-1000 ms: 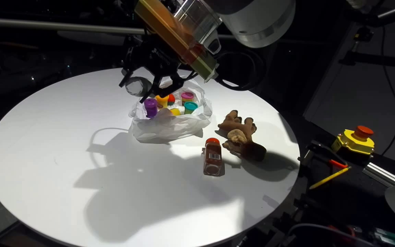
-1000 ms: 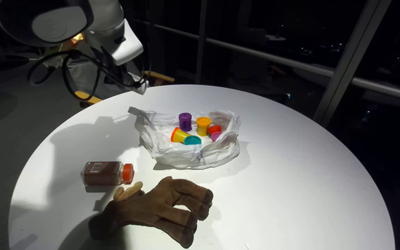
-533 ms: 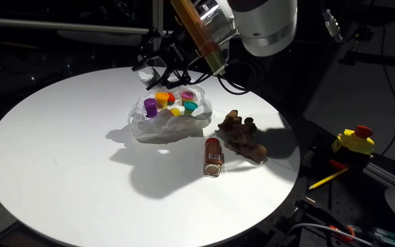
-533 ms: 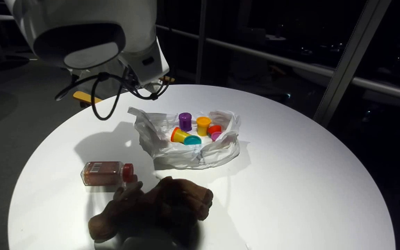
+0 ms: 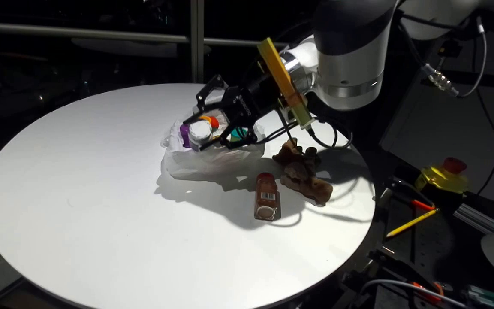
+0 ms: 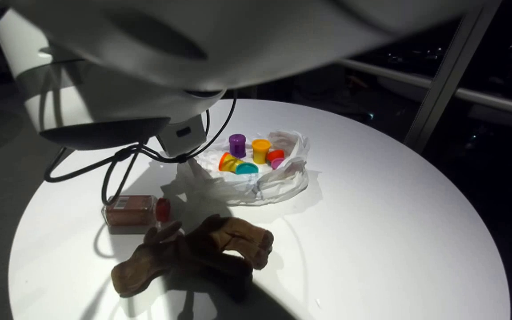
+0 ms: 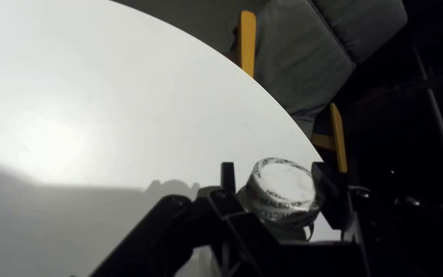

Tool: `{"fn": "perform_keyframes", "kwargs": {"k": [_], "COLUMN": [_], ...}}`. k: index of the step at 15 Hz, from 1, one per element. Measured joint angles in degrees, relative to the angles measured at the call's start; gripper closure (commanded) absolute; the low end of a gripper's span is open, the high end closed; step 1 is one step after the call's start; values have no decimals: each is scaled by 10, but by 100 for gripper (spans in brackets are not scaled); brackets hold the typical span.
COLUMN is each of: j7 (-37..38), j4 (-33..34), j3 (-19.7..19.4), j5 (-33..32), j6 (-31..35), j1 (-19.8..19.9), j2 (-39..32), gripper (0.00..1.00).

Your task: Put all the objects in the white plastic bag

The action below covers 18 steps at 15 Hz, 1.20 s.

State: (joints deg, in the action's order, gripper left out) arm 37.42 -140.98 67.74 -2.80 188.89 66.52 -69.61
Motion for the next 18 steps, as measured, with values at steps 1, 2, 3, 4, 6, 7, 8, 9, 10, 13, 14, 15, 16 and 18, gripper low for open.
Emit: {"fn": "perform_keyframes", "kwargs": {"k": [1, 2, 3, 4, 6, 7, 8, 9, 10, 13, 14, 15, 16, 18], "j7": [-18, -35, -52, -68, -101, -116, -129, -141, -151, -177, -183, -186, -189, -189], "j4": [12, 26, 42, 58, 83, 92, 99, 105, 107, 105, 104, 103, 103, 109], "j3": [-9, -17, -24, -30, -37, -37, -36, -33, -28, 4, 15, 24, 31, 36], "j5": [10, 26, 44, 63, 98, 113, 126, 138, 149, 169, 173, 175, 177, 180], "j6": [-25, -48, -72, -95, -135, -149, -159, -168, -174, -178, -177, -176, -175, -173], "j1": [-9, -21, -33, -42, -47, -47, -47, -47, -46, -38, -37, -37, -39, -49], "j2": [-14, -20, -22, -22, -22, -22, -21, -19, -17, -8, 0, 8, 16, 33], "gripper": [73, 73, 73, 73, 73, 73, 73, 73, 73, 73, 73, 73, 73, 73]}}
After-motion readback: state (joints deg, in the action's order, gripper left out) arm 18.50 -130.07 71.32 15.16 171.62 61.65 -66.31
